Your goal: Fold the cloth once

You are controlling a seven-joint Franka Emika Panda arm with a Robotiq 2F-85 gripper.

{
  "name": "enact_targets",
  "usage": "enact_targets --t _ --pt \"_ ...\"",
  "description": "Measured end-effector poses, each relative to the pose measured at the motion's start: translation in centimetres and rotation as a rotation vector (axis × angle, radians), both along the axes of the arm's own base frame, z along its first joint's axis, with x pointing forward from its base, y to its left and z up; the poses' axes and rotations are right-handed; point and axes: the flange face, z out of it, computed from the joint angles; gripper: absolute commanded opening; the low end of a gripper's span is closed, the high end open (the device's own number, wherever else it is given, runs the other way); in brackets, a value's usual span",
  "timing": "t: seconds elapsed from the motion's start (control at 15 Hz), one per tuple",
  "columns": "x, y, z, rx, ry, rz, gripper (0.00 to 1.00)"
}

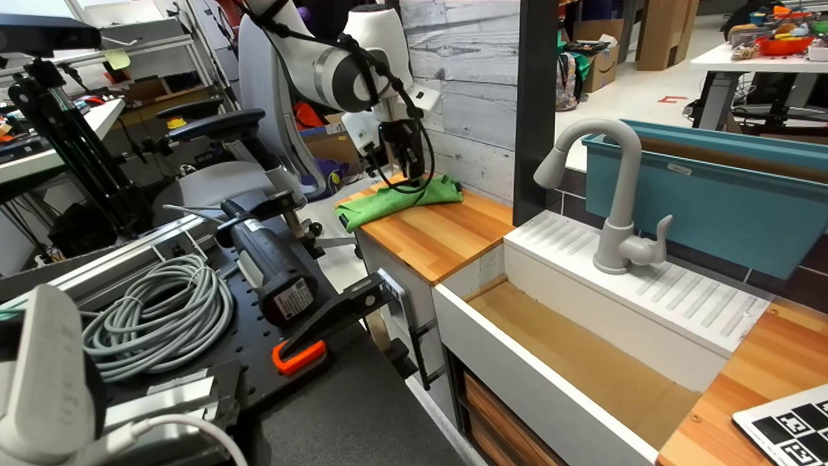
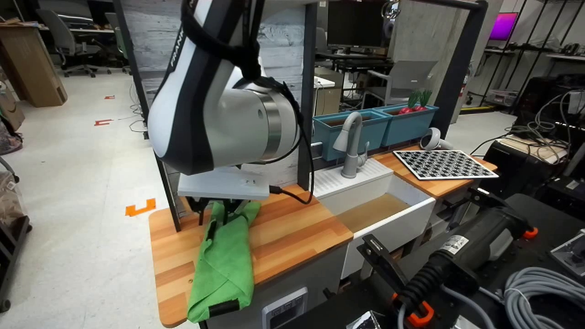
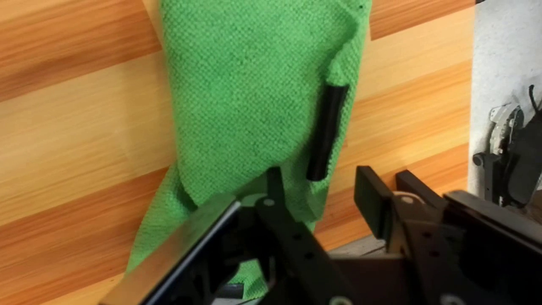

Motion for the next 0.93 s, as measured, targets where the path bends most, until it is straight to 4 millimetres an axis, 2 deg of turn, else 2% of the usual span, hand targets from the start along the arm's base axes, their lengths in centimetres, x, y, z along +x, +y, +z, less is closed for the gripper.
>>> enact_targets --t 0.2,0.47,0.6,0.8,0.93 --pt "0.0 0.1 0.1 0.002 -0.001 0.001 0.99" --pt "-0.1 0.3 1.8 0.007 -0.011 0.006 1.0" --pt "-0.6 0.1 3.7 0.005 -0.017 0.018 1.0" --pt "-2.1 -0.6 7.7 0.01 -0.042 0.056 1.0" --pt "-2.3 -0.8 8.8 0.008 -0.043 0.059 1.0"
